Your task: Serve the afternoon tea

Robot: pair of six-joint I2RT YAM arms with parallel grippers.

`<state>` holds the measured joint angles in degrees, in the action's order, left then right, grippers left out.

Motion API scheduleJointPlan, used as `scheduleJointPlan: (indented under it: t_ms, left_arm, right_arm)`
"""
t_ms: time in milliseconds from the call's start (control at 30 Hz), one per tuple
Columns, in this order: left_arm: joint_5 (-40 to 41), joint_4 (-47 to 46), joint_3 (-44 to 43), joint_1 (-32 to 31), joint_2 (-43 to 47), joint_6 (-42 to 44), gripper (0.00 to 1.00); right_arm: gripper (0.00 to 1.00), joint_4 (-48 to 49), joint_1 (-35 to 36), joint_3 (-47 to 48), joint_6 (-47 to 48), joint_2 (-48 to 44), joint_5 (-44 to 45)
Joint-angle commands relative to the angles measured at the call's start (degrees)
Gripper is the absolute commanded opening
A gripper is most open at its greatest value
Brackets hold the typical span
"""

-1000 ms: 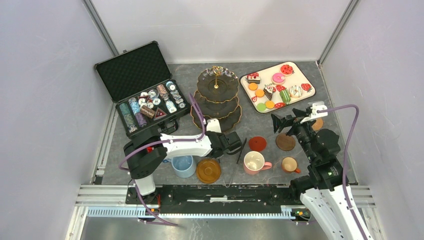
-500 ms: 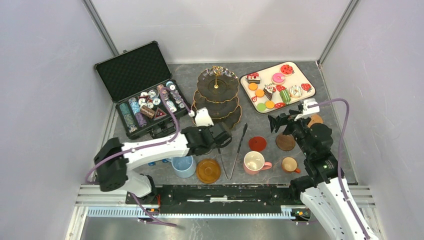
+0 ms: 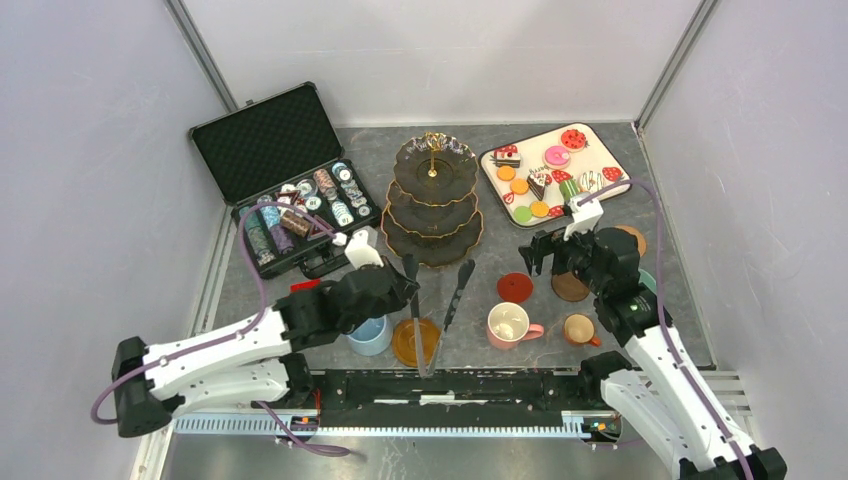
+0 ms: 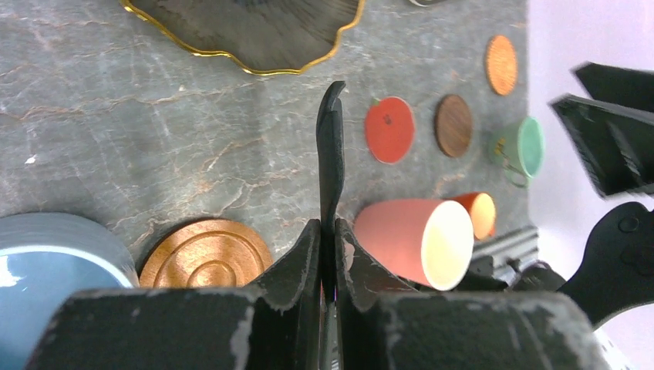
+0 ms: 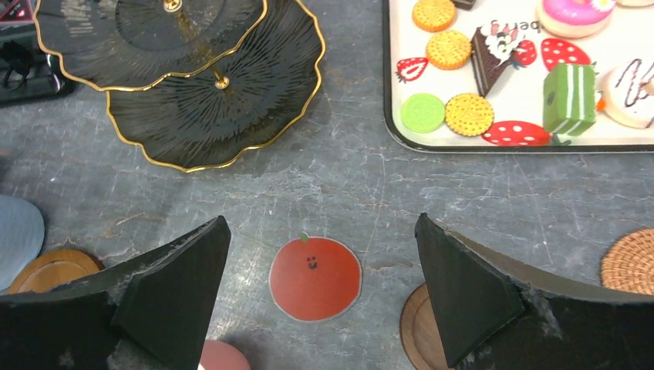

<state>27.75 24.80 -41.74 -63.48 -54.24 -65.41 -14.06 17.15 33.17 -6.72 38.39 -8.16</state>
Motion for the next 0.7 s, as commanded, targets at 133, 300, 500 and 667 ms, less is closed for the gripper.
scheduleJointPlan:
  t_ms: [133,300,500,667]
  left_arm:
    - [-5.39,-16.60,6.25,0.10,16.23,16.60,0.02]
    - [-3.75,-22.67,4.51,0.04,22.09,23.62,0.02]
    - [2.24,-32.29,-0.70,0.11,23.41,27.21,0.02]
    - [5.91,-46.18,-1.03,0.07,22.86,27.47,0.02]
  right_arm:
    - [0.98,4.56,1.30,-0.49,-3.33,7.03,-9.49]
    - [0.98,6.56,8.70,2.96,-6.82,14.12,-10.06]
    - [0.98,19.45,18.61,2.49,-12.45,15.49,-17.46]
    - [0.98,50.82,20.15,-6.07,-30.08,15.18,-32.73]
